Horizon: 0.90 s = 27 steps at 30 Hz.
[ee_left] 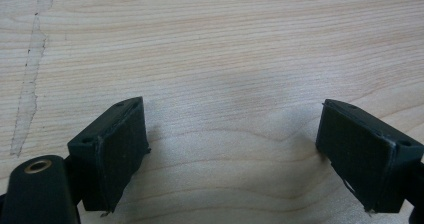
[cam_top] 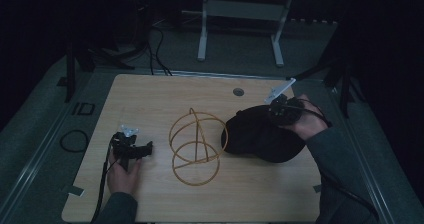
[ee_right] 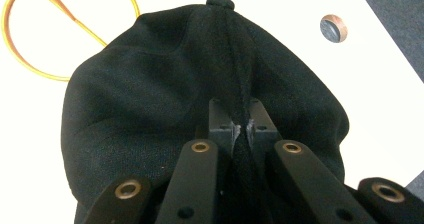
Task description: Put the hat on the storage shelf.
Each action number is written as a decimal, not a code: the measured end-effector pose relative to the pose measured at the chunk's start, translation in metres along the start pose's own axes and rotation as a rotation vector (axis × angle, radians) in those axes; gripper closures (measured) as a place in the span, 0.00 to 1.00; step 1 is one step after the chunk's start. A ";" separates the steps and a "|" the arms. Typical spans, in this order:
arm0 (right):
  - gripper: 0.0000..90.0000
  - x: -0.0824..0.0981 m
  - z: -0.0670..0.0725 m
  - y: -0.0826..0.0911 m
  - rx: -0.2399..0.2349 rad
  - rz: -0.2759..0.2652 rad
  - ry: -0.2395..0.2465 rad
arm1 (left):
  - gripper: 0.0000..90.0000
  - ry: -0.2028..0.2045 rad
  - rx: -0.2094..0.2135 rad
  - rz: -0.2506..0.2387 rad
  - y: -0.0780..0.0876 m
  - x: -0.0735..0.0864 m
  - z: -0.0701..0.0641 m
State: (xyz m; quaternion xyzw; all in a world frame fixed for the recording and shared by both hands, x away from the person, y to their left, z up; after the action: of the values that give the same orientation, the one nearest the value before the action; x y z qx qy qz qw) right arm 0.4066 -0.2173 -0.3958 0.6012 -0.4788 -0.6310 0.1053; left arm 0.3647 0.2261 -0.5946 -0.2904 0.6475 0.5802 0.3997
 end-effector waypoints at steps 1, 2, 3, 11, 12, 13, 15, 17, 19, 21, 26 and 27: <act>0.95 0.000 0.000 0.000 0.000 0.000 0.000 | 0.14 0.000 0.000 0.000 0.000 0.000 0.000; 0.95 -0.001 0.000 0.001 0.002 0.000 0.001 | 0.14 0.000 0.000 0.000 0.000 0.000 0.000; 0.95 -0.005 -0.001 0.004 0.005 -0.002 0.006 | 0.14 0.000 0.000 0.000 0.000 0.000 0.000; 0.95 -0.018 -0.005 0.015 0.025 -0.017 0.017 | 0.14 -0.002 0.001 0.002 0.000 0.000 0.000; 0.95 -0.019 -0.006 0.016 0.025 -0.021 0.017 | 0.14 -0.002 0.000 0.002 0.000 0.000 0.000; 0.95 -0.019 -0.006 0.016 0.025 -0.021 0.017 | 0.14 -0.002 0.000 0.002 0.000 0.000 0.000; 0.95 -0.023 -0.008 0.020 0.029 -0.028 0.015 | 0.14 -0.002 0.000 0.002 0.000 0.000 0.000; 0.95 -0.024 -0.009 0.020 0.030 -0.029 0.015 | 0.14 -0.002 0.000 0.002 0.000 0.000 0.000; 0.95 -0.026 -0.009 0.022 0.034 -0.031 0.019 | 0.14 -0.002 0.000 0.002 0.000 0.000 0.000; 0.95 -0.029 -0.010 0.024 0.036 -0.033 0.019 | 0.14 -0.002 0.000 0.002 0.000 0.000 0.000; 0.95 -0.031 -0.012 0.027 0.038 -0.042 0.019 | 0.14 -0.002 0.000 0.002 0.000 0.000 0.000; 0.95 -0.032 -0.012 0.028 0.041 -0.048 0.019 | 0.14 -0.002 0.000 0.002 0.000 0.000 0.000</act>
State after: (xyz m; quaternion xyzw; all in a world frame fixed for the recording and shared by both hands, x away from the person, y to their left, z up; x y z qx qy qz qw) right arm 0.4131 -0.2148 -0.3520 0.6205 -0.4761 -0.6177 0.0821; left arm 0.3646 0.2262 -0.5945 -0.2891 0.6476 0.5808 0.3997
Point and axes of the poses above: each handheld gripper's, and its own axes: y roughly backward along the jaws, x roughly out of its underside, z roughly to its left, the point moved 4 cm from there along -y, roughly forward along the jaws, and after that the axes turned 14 degrees about -z, right-handed, at the moved point
